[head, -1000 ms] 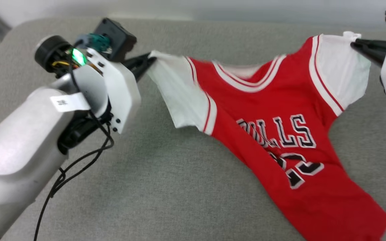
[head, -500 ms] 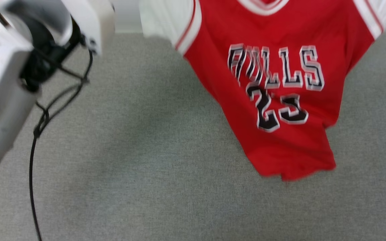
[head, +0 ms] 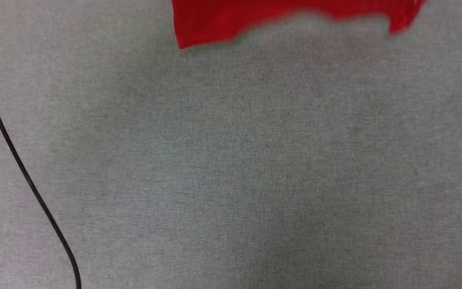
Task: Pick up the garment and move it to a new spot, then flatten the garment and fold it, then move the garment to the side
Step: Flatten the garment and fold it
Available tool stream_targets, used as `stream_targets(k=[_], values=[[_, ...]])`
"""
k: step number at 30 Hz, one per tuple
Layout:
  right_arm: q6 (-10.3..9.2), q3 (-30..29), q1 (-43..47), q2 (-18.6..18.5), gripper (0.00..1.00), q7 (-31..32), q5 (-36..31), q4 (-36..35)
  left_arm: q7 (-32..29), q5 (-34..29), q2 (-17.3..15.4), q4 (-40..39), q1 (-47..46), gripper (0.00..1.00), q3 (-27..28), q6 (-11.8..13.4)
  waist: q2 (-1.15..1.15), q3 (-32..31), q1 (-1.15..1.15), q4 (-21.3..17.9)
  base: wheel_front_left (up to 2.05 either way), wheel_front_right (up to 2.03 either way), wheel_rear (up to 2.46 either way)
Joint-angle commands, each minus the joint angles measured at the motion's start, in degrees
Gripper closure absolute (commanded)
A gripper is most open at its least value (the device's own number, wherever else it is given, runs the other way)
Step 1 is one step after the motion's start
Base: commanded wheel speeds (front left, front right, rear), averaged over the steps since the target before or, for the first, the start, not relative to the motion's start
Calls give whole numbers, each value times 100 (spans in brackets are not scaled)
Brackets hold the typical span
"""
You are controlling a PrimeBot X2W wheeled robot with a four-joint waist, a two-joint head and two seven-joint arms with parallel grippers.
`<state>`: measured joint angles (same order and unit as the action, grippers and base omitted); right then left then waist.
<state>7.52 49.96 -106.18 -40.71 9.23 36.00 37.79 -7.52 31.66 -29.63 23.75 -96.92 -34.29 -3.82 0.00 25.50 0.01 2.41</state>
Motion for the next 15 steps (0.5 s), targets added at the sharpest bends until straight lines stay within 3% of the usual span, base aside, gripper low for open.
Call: stream_targets(k=[1,9,15], values=[[-6,-30,-214,95,100,-75,-103,124,75,-56,50,104,-225,100,20,-34,0,201,-1,-13,0,0,0],[-5,-15,-1012,636,100,-424,-269,834,535,-85,179,994,-1139,100,157,-145,0,585,-1,-46,0,0,0],[-5,227,-742,893,100,-842,-84,1317,962,14,246,1641,-862,100,96,-219,0,859,-1,-31,0,0,0]])
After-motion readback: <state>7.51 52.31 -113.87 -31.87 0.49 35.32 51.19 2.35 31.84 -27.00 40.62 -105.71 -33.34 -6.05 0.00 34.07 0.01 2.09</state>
